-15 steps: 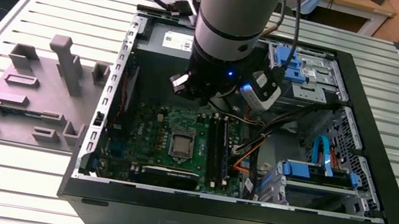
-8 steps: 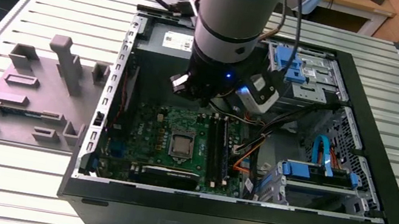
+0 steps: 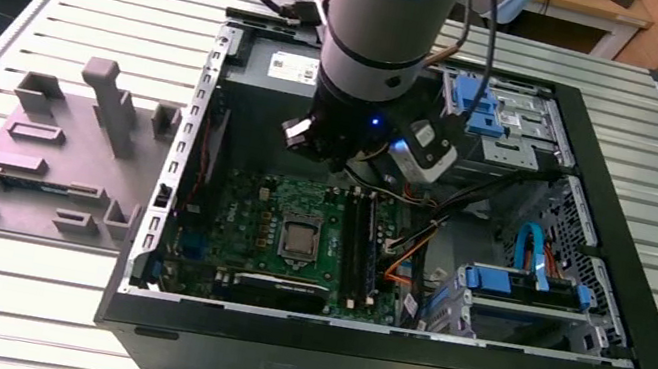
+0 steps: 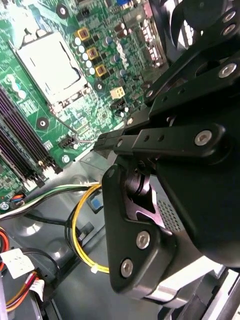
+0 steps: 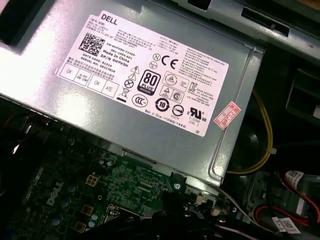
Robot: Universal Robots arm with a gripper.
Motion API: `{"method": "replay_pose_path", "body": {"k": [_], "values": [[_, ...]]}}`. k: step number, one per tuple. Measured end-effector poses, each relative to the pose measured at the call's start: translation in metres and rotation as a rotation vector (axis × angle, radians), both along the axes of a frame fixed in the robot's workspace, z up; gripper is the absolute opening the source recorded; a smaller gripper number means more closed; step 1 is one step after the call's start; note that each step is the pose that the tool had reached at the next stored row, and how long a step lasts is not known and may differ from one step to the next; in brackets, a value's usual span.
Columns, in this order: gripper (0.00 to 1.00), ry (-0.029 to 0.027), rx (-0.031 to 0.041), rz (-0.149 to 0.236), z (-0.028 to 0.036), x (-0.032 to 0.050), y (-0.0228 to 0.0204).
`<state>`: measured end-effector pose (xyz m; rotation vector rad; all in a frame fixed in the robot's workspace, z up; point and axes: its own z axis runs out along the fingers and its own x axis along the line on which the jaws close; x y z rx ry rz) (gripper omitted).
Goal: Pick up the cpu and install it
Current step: 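Install the first cpu locking lever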
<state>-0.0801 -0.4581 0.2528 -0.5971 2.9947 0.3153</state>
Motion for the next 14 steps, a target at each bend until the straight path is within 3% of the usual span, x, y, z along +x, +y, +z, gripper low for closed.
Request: {"method": "replay_pose_path", "body": {"k": [4, 14], "values": [[0.11, 0.0000, 0.0025, -0.005, -0.0037, 0.0001, 0.0023], [0.11, 0.0001, 0.0095, -0.022, -0.0088, 0.0000, 0.0033]]}}
